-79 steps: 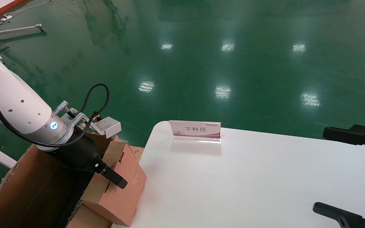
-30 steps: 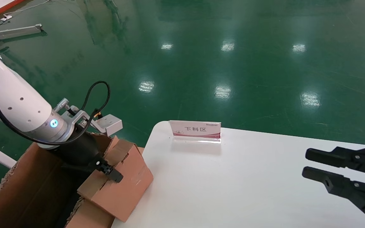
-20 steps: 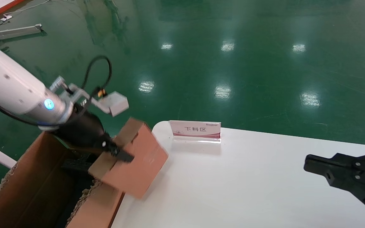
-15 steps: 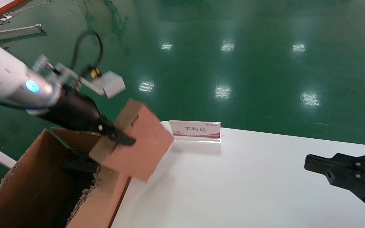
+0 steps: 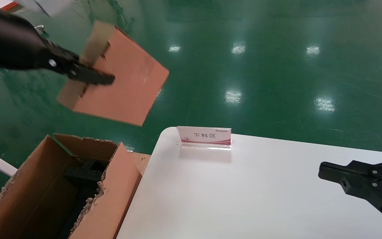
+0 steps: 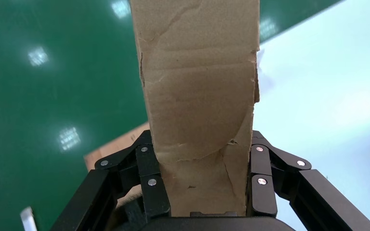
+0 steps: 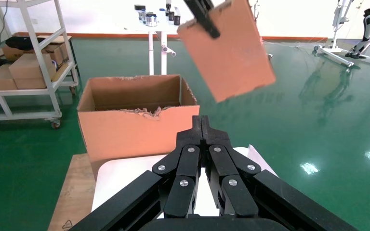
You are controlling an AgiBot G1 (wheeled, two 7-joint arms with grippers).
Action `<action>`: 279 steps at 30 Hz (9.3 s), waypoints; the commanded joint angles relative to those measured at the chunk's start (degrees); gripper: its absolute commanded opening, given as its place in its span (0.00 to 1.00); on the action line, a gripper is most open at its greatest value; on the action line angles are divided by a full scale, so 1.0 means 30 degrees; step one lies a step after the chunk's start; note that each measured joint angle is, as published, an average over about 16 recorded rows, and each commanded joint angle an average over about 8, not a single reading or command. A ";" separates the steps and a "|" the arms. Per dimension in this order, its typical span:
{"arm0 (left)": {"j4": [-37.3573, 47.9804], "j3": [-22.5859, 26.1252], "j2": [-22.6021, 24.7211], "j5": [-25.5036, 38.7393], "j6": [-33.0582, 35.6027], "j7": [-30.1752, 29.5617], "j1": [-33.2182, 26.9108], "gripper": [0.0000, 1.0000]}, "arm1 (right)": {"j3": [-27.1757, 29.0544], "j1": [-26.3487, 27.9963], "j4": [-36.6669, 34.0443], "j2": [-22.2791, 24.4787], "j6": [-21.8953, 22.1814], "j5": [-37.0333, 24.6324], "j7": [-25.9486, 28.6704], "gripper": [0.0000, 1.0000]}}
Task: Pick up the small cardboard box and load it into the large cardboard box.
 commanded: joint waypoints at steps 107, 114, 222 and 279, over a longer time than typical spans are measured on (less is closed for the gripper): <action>0.7168 2.1985 -0.4674 -0.0837 -0.0495 0.4413 -0.9253 0.00 | 0.0000 0.0000 0.0000 0.0000 0.0000 0.0000 0.0000 1.00; 0.7792 2.1898 -0.4009 -0.1065 -0.1318 0.4445 -0.8077 0.00 | 0.0000 0.0000 0.0000 0.0000 0.0000 0.0000 0.0000 1.00; 1.3678 1.9455 -0.0116 -0.5443 -0.6838 0.6428 0.3832 1.00 | 0.0000 -0.0004 -0.0005 0.0003 0.0004 0.0001 -0.0001 1.00; 0.8157 0.7716 -0.4584 -0.9426 -0.2748 2.0687 0.3378 1.00 | 0.0000 -0.0005 -0.0007 0.0003 0.0005 0.0001 -0.0002 1.00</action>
